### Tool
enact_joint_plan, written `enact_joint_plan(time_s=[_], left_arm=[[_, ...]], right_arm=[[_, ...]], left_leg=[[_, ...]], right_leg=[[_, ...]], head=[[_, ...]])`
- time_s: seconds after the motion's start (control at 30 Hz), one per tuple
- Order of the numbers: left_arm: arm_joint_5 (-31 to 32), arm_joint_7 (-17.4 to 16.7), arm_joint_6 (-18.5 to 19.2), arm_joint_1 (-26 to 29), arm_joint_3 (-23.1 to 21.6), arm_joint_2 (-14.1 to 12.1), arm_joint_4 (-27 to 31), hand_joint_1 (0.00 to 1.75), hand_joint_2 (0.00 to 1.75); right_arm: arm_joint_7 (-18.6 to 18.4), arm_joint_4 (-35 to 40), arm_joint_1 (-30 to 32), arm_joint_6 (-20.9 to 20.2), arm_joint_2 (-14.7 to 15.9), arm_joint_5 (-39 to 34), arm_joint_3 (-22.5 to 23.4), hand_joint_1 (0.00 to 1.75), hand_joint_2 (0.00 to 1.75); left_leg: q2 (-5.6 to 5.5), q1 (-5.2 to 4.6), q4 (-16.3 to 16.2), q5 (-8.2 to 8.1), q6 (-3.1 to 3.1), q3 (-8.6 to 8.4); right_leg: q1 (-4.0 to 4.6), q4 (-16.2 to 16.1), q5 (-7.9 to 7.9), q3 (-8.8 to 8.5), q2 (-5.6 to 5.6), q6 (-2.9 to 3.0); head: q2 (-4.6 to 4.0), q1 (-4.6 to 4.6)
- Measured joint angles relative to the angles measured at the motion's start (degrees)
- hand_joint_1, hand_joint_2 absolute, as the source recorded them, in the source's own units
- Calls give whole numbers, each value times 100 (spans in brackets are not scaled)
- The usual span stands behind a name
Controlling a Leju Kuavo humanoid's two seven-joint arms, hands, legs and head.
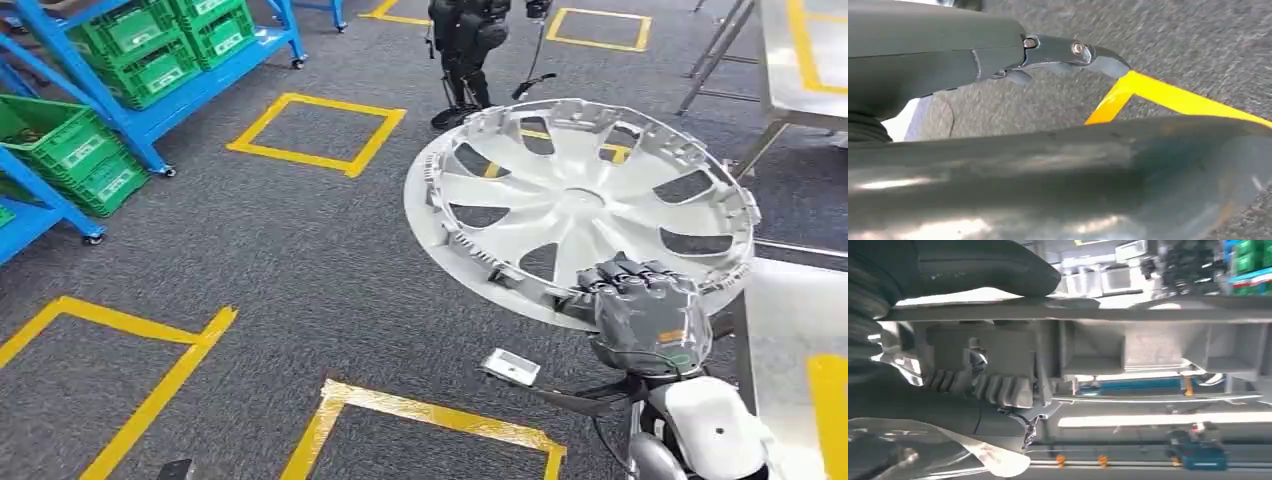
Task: Take the parts from the cabinet and place them on the table.
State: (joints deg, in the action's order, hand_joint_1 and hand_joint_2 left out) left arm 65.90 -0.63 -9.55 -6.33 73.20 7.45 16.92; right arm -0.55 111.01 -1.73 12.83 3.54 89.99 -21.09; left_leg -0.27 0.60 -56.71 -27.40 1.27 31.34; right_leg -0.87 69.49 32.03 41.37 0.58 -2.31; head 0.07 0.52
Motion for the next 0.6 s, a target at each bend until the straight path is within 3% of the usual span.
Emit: enact_joint_plan(time_s=[0.03,0.07,0.1,0.13,0.17,0.2,0.23,0.27,0.37,0.4,0.43,0.47,0.53,0.57,0.6], left_arm=[[0,0,9,4,20,2,0,0,0],[0,0,15,2,35,7,-2,0,0],[-2,0,26,-5,50,15,-4,0,0],[-2,2,33,-13,59,20,-9,0,0],[-2,7,35,-24,59,28,-9,0,0],[-2,9,39,-27,61,35,-9,0,0],[-2,11,39,-24,63,31,-9,0,0],[-2,15,39,-25,74,31,-9,0,0],[-4,15,39,-33,92,39,-9,0,0],[-7,15,41,-37,92,42,-9,0,0],[-7,15,44,-41,96,39,-9,0,0],[-4,15,50,-34,103,42,-9,0,0],[2,13,66,-12,105,50,-24,0,0],[2,13,72,-4,105,50,-35,0,0],[2,13,74,4,107,50,-37,0,0]], right_arm=[[4,-4,6,0,0,0,0,175,175],[9,-15,20,0,0,0,-2,175,175],[11,-20,36,-2,0,-2,-2,175,175],[13,-24,42,-2,0,-2,-2,175,175],[15,-24,50,-2,0,-2,0,175,175],[11,-24,48,-2,0,0,4,175,175],[13,-26,32,-2,0,0,2,175,175],[15,-24,28,0,-11,-2,-9,175,175],[11,-24,37,2,-24,0,4,175,175],[11,-24,45,2,-28,-2,4,175,175],[11,-24,41,2,-31,-2,4,175,175],[6,-26,40,2,-37,-2,4,175,175],[7,-26,37,2,-48,-2,4,175,175],[7,-26,42,2,-48,0,4,175,175],[9,-26,48,0,-48,-2,4,175,175]], left_leg=[[93,-6,-2,-5,7,2],[167,-8,-4,-7,7,0],[234,-8,-4,-13,5,-5],[296,-8,-6,-20,-4,-10],[348,-7,-8,-33,-22,-23],[387,-12,-12,-50,-49,-45],[429,-50,-13,-69,-80,-49],[474,-82,-58,-84,-108,-36],[648,-75,-40,-97,-161,-82],[529,-40,-86,-182,-216,-72],[306,-31,-251,-321,-226,-18],[177,-28,-611,-538,-229,132],[97,-28,-1583,-949,-232,564],[91,-29,-1887,-1014,-225,718],[85,-29,-1885,-929,-214,733]], right_leg=[[-6,426,143,202,-14,-16],[-10,614,158,284,-21,-30],[-15,513,43,221,-31,-35],[-19,155,-167,21,-57,-33],[-20,-396,-412,-287,-119,-20],[-15,-918,-588,-586,-311,-4],[53,-1120,-453,-713,-575,11],[41,-1153,-504,-734,-473,86],[59,-1136,-513,-695,-296,162],[22,-1160,-537,-708,-244,209],[22,-1160,-538,-706,-193,233],[22,-1160,-543,-705,-148,264],[34,-1157,-547,-702,-5,291],[41,-1154,-548,-701,79,293],[43,-1153,-549,-703,155,293]], head=[[0,-2],[0,-2],[0,0],[0,-2],[0,-4],[0,-11],[0,-11],[0,-2],[0,-11],[0,-7],[0,11],[0,13],[0,15],[0,15],[0,15]])
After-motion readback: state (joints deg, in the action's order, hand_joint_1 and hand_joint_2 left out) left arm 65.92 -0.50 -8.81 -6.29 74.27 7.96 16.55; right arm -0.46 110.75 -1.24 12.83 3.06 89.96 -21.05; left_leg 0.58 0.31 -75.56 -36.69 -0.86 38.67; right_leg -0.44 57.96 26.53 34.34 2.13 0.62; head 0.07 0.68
